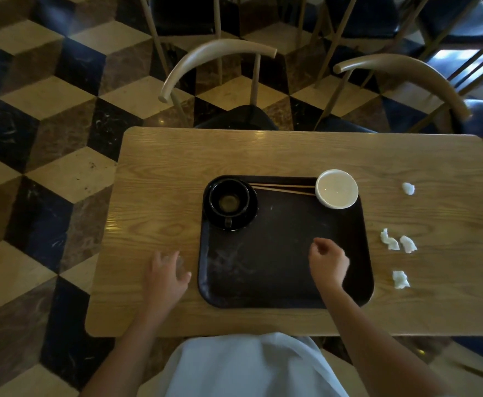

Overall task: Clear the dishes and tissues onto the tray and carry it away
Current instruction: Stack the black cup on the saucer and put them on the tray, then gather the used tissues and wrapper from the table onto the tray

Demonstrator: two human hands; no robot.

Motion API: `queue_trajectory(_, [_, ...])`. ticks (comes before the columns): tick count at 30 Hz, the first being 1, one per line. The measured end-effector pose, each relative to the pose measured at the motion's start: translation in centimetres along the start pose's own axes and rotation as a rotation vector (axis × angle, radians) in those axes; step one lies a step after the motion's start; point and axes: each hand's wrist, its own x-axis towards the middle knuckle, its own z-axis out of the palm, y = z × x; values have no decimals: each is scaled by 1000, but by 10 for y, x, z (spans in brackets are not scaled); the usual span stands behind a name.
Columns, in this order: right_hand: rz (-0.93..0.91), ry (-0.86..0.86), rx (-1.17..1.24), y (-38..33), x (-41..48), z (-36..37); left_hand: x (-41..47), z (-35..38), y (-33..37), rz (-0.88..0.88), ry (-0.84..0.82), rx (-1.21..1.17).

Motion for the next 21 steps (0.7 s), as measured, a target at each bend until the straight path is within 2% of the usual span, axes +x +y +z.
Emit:
queue_trajectory(3, [28,102,-124,33,14,-37,-9,13,3,-59,-53,-26])
queue_trajectory(6, [164,115,-232,64,25,-74,-18,24,9,-125,-39,-23])
queue_trajectory(10, [333,-29,-327,98,35,-107,-26,34,20,-155,11,-39])
queue_trajectory(12, [292,-126,-390,116,41,-115,-28,35,24,-171,12,-34])
queue_trajectory(14, [200,-148,-443,132,46,-122,-30,36,28,-183,5,-47])
queue_trajectory(21, [-18,21,-351,135,77,-144,-40,28,38,-205,65,-75])
